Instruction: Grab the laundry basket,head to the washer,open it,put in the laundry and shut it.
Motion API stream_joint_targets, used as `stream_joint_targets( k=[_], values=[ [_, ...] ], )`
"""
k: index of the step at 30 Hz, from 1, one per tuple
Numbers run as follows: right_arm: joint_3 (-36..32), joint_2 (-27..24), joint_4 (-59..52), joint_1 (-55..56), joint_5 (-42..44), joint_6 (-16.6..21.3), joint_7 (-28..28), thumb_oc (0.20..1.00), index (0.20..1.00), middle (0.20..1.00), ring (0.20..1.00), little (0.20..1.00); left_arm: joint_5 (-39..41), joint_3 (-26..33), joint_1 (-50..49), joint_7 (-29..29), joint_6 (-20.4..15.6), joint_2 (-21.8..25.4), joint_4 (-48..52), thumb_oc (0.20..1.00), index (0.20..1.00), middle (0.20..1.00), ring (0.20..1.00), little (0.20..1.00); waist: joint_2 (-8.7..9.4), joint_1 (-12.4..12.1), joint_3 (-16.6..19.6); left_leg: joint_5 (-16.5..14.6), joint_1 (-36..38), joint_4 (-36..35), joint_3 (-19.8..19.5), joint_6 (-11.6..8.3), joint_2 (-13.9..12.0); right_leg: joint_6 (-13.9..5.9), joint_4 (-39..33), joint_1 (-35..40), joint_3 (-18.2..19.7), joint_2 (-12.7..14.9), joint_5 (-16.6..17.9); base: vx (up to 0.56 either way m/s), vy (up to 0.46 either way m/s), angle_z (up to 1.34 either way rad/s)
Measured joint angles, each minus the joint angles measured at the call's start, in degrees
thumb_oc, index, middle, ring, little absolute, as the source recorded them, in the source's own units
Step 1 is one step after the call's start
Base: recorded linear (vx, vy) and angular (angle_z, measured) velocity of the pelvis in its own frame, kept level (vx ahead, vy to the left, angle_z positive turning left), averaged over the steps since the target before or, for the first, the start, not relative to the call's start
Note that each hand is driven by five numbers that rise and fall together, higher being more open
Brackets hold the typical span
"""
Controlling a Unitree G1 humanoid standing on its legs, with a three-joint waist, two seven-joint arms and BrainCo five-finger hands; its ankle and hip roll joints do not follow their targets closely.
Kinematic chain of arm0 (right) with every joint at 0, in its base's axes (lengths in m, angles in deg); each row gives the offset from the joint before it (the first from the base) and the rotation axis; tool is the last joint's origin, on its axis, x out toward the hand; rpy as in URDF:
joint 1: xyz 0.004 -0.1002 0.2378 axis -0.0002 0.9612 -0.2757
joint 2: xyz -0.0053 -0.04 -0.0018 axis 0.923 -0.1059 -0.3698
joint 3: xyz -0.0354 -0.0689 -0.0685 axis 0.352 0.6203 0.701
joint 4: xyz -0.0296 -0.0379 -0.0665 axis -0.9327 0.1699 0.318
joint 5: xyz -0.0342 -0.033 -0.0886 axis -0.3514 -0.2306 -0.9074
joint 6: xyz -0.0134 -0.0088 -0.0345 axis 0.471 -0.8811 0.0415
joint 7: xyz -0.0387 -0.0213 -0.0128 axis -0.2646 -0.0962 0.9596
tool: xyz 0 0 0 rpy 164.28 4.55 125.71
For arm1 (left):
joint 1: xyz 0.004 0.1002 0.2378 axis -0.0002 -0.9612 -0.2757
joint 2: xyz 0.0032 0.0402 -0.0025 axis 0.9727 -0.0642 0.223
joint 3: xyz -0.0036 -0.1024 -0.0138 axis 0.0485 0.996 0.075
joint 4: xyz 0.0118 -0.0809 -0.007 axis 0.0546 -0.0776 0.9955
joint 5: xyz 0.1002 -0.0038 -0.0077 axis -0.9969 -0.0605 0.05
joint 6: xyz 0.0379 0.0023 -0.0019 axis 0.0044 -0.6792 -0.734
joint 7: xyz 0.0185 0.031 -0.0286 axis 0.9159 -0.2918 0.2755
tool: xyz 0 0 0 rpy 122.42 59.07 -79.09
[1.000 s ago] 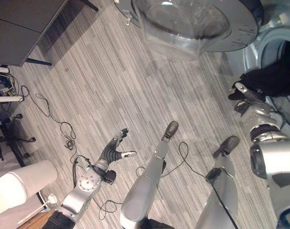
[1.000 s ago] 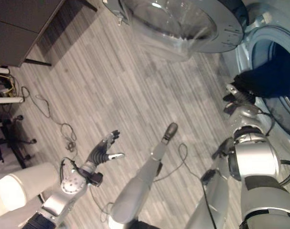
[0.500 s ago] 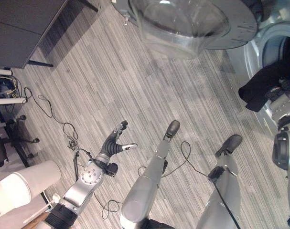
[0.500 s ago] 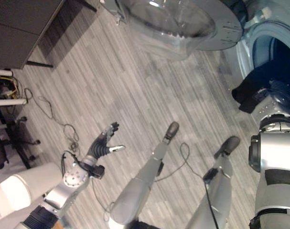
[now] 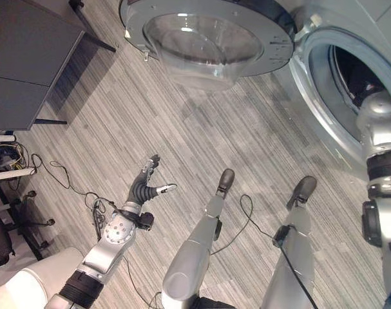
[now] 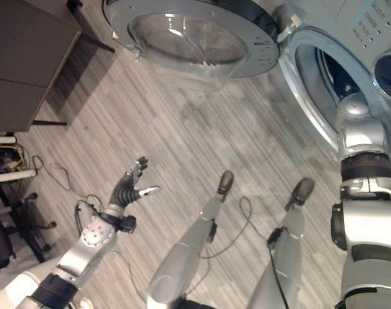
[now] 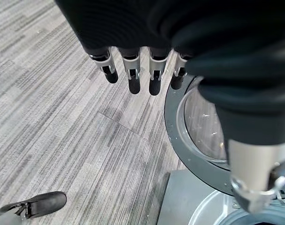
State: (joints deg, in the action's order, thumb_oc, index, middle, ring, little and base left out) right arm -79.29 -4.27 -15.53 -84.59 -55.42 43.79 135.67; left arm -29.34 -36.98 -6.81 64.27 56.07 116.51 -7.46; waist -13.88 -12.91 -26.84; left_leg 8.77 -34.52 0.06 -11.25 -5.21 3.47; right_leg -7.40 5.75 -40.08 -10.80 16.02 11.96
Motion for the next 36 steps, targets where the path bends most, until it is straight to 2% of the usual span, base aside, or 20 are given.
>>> stream_joint_targets(
  k=[1,3,4,6,10,14,20,22,24,25,26,27,29,31,32,33,34,36],
  values=[
    [2.00,-0.37,4.01,-0.86,-0.90,-0.36,-0.59,1.000,1.000,1.000,1.000,1.000,0.00,-0.20,0.23,0.01,-0.23,0.00,-0.24,1.000,1.000,1.000,1.000,1.000,0.00,-0.10,0.00,0.00,0.30,0.00,0.11,0.00,-0.07,-0.06,0.03,0.23,0.07,0.09,0.04,0.00,0.000,0.00],
    [7.43,-0.49,17.48,-7.09,0.03,-0.49,-5.19,1.000,1.000,1.000,1.000,1.000,0.00,-0.34,0.49,0.13,-0.36,0.02,-0.40,1.000,1.000,1.000,1.000,1.000,0.00,-0.03,0.00,0.00,0.50,0.01,0.51,0.00,-0.09,-0.20,0.12,0.25,0.49,0.16,0.12,-0.01,-0.019,-0.04],
    [10.33,0.78,26.91,-11.13,2.40,-0.10,-10.51,1.000,1.000,1.000,1.000,1.000,0.00,-0.46,0.52,0.33,-0.70,0.02,-0.32,1.000,1.000,1.000,1.000,1.000,0.00,0.03,0.00,0.00,0.54,0.06,0.56,0.00,-0.10,-0.23,0.17,0.23,0.59,0.12,0.11,0.00,-0.004,-0.04],
    [5.53,1.79,30.33,-11.91,9.71,0.44,-17.36,1.000,1.000,1.000,1.000,1.000,0.01,-0.64,0.22,1.55,-0.68,0.07,-0.09,1.000,1.000,1.000,1.000,1.000,0.00,-0.07,0.00,-0.01,0.53,0.05,0.58,-0.01,-0.21,-0.31,0.08,0.23,0.56,0.00,0.01,0.00,0.000,0.00],
    [-1.93,3.10,29.99,-10.14,24.88,3.33,-23.57,1.000,1.000,1.000,1.000,1.000,0.00,-0.74,-0.93,2.78,0.39,0.22,-0.09,1.000,1.000,1.000,1.000,1.000,0.00,0.64,0.00,-0.01,0.65,-0.04,0.70,-0.02,-0.35,-0.38,-0.13,0.39,0.62,-0.21,-0.04,0.00,0.000,0.00],
    [-2.39,4.13,24.82,-6.71,31.02,6.81,-24.43,1.000,1.000,1.000,1.000,1.000,-0.01,-0.67,-1.49,3.70,0.62,0.21,0.04,1.000,1.000,1.000,1.000,1.000,0.00,1.20,0.00,-0.01,0.97,-0.25,0.79,-0.02,-0.55,-0.31,-0.20,0.58,0.70,-0.40,0.00,0.00,0.000,0.00],
    [-4.31,5.81,8.75,4.77,34.59,12.73,-25.17,1.000,1.000,1.000,1.000,1.000,-0.03,-0.35,-1.58,3.77,0.55,0.14,0.16,1.000,1.000,1.000,1.000,1.000,0.17,1.67,-0.11,-0.16,1.40,-0.33,0.77,-0.08,-1.07,0.26,-0.63,1.21,0.60,-0.95,0.21,0.00,0.000,0.00],
    [-5.07,7.74,0.99,9.94,34.63,14.41,-26.13,1.000,1.000,1.000,1.000,1.000,-0.11,-0.28,-1.85,3.90,0.51,0.10,0.11,1.000,1.000,1.000,1.000,1.000,0.52,2.38,-0.35,-0.35,1.41,-0.20,0.82,-0.05,-1.13,0.38,-0.61,1.27,0.59,-1.14,0.18,0.00,0.000,0.00],
    [-6.99,12.12,-3.69,14.12,35.87,16.42,-28.25,1.000,1.000,1.000,1.000,1.000,-0.19,-0.20,-2.21,4.21,0.52,0.10,0.07,1.000,1.000,1.000,1.000,1.000,1.04,3.81,-0.71,-0.62,1.51,0.01,0.96,0.01,-1.13,0.46,-0.65,1.39,0.68,-1.29,0.17,0.02,0.027,-0.06],
    [-11.05,17.84,-6.06,17.26,40.25,18.51,-31.03,1.000,1.000,1.000,1.000,1.000,-0.34,-0.16,-2.20,4.78,0.57,0.10,-0.13,1.000,1.000,1.000,1.000,1.000,1.66,5.16,-1.13,-1.03,1.87,0.41,1.22,0.05,-1.22,0.55,-1.00,1.89,0.90,-1.54,0.25,0.04,0.035,-0.12],
    [-11.65,19.90,-5.96,18.46,42.41,19.06,-32.01,1.000,1.000,1.000,1.000,1.000,-0.25,-0.16,-2.18,5.13,0.62,0.01,-0.19,1.000,1.000,1.000,1.000,1.000,2.01,5.62,-1.37,-1.20,2.35,0.48,1.51,0.01,-1.34,0.68,-1.08,2.26,1.09,-1.69,0.43,0.06,0.045,-0.19],
    [-13.02,24.74,-9.02,25.38,49.71,21.32,-36.87,1.000,1.000,1.000,1.000,1.000,1.88,0.78,-2.87,6.69,1.19,-2.46,-1.58,1.000,1.000,1.000,1.000,1.000,2.35,6.38,-1.46,-2.31,3.50,1.47,1.97,0.10,-1.67,0.74,-1.82,4.02,1.28,-2.15,0.37,0.05,0.029,-0.17],
    [-13.10,29.33,-10.58,33.53,54.25,22.66,-40.63,1.000,1.000,1.000,1.000,1.000,2.38,1.64,-5.67,8.67,2.14,-2.49,-1.52,1.000,1.000,1.000,1.000,1.000,3.80,7.64,-1.30,-3.03,6.12,1.40,2.44,0.20,-2.04,0.74,-3.15,6.97,1.26,-2.55,0.46,0.06,0.039,-0.15],
    [-11.30,29.33,-12.57,39.01,54.25,22.68,-41.93,1.000,1.000,1.000,1.000,1.000,2.37,2.07,-6.71,9.25,2.30,-2.37,-1.81,1.000,1.000,1.000,1.000,1.000,4.58,8.66,-1.15,-3.48,6.90,1.73,2.40,0.35,-2.00,0.61,-3.35,8.03,1.32,-2.55,0.31,0.09,0.041,-0.05],
    [-9.73,29.58,-12.78,43.07,54.07,22.47,-43.54,1.000,1.000,1.000,1.000,1.000,2.34,2.21,-7.85,9.58,2.48,-1.80,-2.84,1.000,1.000,1.000,1.000,1.000,6.24,9.53,-0.43,-3.81,7.57,1.78,2.68,0.42,-2.03,0.27,-3.46,8.57,1.52,-2.59,0.05,0.08,0.030,-0.04],
    [-9.01,30.06,-12.60,44.91,53.81,22.35,-43.97,1.000,1.000,1.000,1.000,1.000,2.28,2.22,-8.18,9.98,2.76,-1.61,-3.53,1.000,1.000,1.000,1.000,1.000,6.84,9.97,-0.17,-3.94,8.00,1.83,2.73,0.46,-1.99,0.22,-3.63,9.11,1.54,-2.62,0.01,0.08,0.018,-0.12],
    [-7.52,30.44,-12.60,49.87,52.89,21.04,-45.28,1.000,1.000,1.000,1.000,1.000,2.19,2.37,-9.25,10.97,3.32,-1.06,-4.99,1.000,1.000,1.000,1.000,1.000,9.09,10.66,1.06,-4.45,9.66,1.77,3.15,0.66,-2.06,0.17,-4.14,10.72,1.91,-2.71,-0.10,0.09,0.019,-0.15],
    [-5.86,30.38,-12.54,54.58,50.92,19.55,-46.61,1.000,1.000,1.000,1.000,1.000,2.06,2.53,-10.45,11.50,3.37,-0.45,-5.70,1.000,1.000,1.000,1.000,1.000,11.52,10.90,2.90,-5.12,10.72,1.84,4.15,0.75,-2.17,0.32,-4.72,11.51,2.58,-2.85,-0.26,0.12,0.020,-0.19]
  ],
)
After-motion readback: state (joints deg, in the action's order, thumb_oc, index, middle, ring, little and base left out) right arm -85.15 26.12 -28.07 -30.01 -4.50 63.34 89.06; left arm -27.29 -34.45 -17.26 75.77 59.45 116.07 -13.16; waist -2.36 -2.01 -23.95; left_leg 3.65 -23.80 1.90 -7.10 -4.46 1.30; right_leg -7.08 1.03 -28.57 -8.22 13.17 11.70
